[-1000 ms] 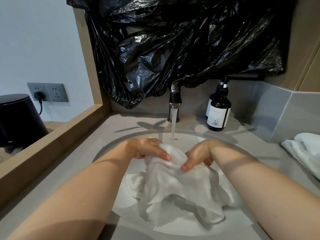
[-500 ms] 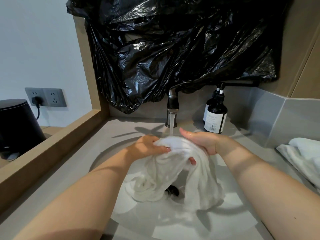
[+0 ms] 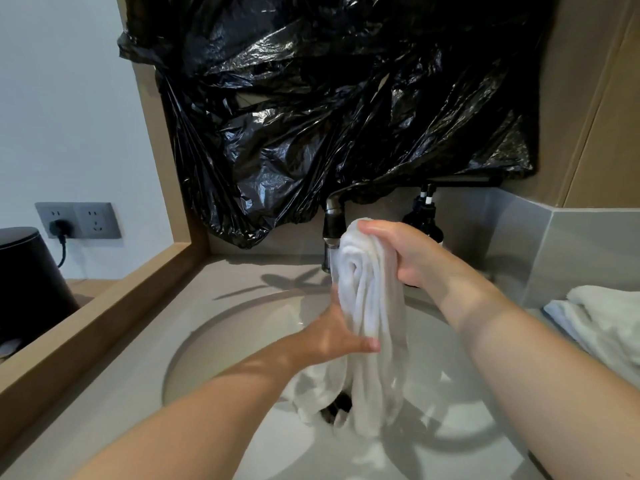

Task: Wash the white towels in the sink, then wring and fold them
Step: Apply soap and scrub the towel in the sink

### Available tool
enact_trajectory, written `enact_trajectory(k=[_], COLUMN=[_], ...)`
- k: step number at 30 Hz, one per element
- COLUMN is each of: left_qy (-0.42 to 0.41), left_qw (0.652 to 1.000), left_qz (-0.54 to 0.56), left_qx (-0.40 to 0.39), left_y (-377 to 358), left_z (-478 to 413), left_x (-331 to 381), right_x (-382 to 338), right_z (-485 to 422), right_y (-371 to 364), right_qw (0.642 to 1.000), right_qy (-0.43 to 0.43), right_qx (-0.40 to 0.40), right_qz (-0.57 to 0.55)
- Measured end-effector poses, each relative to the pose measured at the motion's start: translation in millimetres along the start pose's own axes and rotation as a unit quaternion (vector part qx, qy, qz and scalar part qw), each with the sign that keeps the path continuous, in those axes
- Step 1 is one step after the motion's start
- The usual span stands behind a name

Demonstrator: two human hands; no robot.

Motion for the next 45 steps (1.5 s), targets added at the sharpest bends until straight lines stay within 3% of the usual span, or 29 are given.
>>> enact_trajectory(k=[6,10,14,17,21,24,26,29,32,34,37,40,45], left_qy=[0.046,0.081,0.084,0.065,0.147,0.187,0.223,0.257,0.226,0.212,0.226,0.196,0.176], left_qw=[0.994,0.994,0.985,0.969,0.965,0.973,0.972,0.959,0.956,0.96,0.948,0.945,0.949], left_qz=[0.07,0.044,-0.126,-0.218,-0.162,-0.05,0.031,0.118,0.176,0.184,0.17,0.172,0.2], left_qx=[0.066,0.066,0.08,0.096,0.146,0.128,0.074,-0.026,-0.057,0.008,0.147,0.197,0.17], left_y=[-9.8,14.9,55.5,71.0,80.7,76.3,71.6,66.4,62.9,61.3,61.8,53.7,44.4], left_z=[-0.7,3.8,2.5,2.7,6.4,5.7,9.5,16.4,14.1,9.9,-1.7,-11.0,-13.1], left_x=[5.1,7.7,5.3,3.2,-21.3,-29.3,-31.1,-36.1,-36.3,-34.3,-41.4,-36.8,-28.5], right_x=[-18.0,-12.6,8.7,45.0,101.6,109.1,106.1,108.9,111.8,109.7,93.2,88.7,86.0], right_z=[10.1,13.8,7.5,-6.7,-8.6,-7.9,-9.8,-15.8,-15.1,-17.0,-11.6,-2.4,-5.1], right_y=[-10.0,-1.3,26.1,44.6,31.1,9.8,2.9,5.2,9.7,7.6,-11.0,-31.8,-17.4], right_qw=[0.988,0.983,0.997,0.984,0.96,0.959,0.953,0.951,0.95,0.953,0.944,0.924,0.919], right_qy=[0.069,0.029,-0.074,-0.142,-0.235,-0.189,-0.153,-0.165,-0.193,-0.151,0.022,0.133,0.117], right_qx=[-0.043,-0.038,0.001,0.05,0.044,0.085,0.133,0.18,0.215,0.22,0.238,0.233,0.238], right_qz=[-0.129,-0.177,-0.039,0.093,0.145,0.193,0.226,0.189,0.118,0.144,0.228,0.275,0.291])
Point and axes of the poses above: each hand's wrist, its own z-axis away from the middle knuckle, its own y-axis out of the back of the hand, x = y × z, the point moved 6 cm from there along -z, towards the middle knuckle, and after that the axes turned 10 degrees about x, right-handed, at the moved point
